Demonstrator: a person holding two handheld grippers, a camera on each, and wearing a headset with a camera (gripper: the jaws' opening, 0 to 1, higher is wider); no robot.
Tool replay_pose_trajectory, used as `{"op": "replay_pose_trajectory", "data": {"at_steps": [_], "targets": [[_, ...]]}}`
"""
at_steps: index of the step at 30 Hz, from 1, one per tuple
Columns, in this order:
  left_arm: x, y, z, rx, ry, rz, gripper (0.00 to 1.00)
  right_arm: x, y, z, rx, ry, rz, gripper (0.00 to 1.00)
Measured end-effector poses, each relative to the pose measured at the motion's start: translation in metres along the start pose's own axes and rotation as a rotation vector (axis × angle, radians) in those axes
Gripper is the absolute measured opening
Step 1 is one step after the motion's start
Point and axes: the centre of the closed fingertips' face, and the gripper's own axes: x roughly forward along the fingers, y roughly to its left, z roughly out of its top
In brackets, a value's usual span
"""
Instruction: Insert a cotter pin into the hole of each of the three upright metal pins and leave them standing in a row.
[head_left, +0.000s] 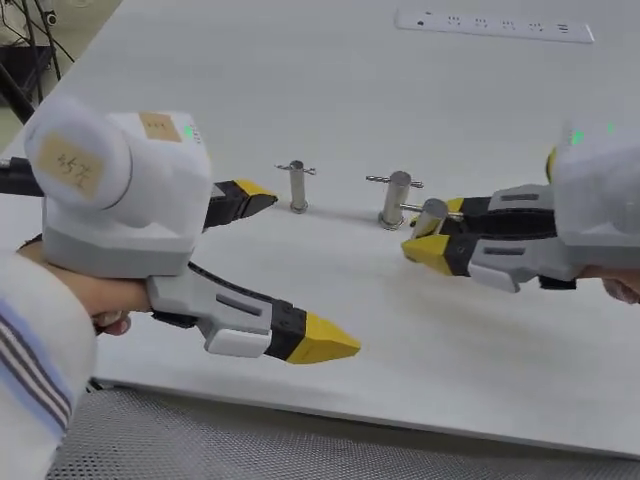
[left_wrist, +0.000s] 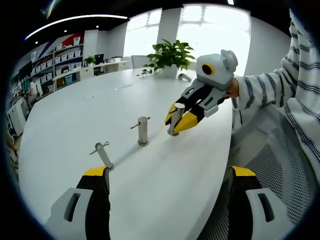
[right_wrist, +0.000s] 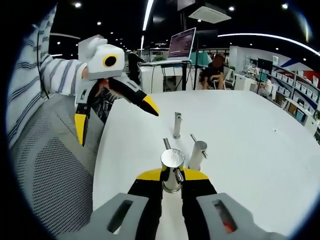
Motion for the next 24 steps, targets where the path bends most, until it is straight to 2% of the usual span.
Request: {"op": "replay_pose_trajectory", "data": {"at_steps": [1,6,8,11,14,17,24], "targets": [[0.000,0.000,-0.001,-0.001,0.005,-0.002,0.99,-0.002,-0.003,-0.001,0.005,-0.001,-0.008,0.08],[0.002,-0.002,-0.009,-0.003,0.038,-0.015,0.99,-0.023,-0.034,-0.010,0.037,-0.003,-0.082,0.08],[0.003,-0.003,-0.008,0.003,0.027,-0.017,0.99,-0.030,-0.051,-0.016,0.044,-0.003,-0.096,0.08],[0.004,-0.005,-0.004,-0.018,0.001,-0.026,0.99,-0.035,-0.060,-0.020,0.055,-0.005,-0.108,0.08],[0.005,-0.006,-0.003,-0.011,0.009,-0.030,0.99,-0.037,-0.065,-0.026,0.062,-0.001,-0.106,0.08],[0.006,-0.007,-0.004,-0.004,0.020,-0.033,0.99,-0.035,-0.065,-0.033,0.040,0.018,-0.080,0.08],[0.008,-0.006,-0.002,-0.021,0.007,-0.026,0.99,-0.027,-0.067,-0.038,0.051,0.015,-0.055,0.08]]}}
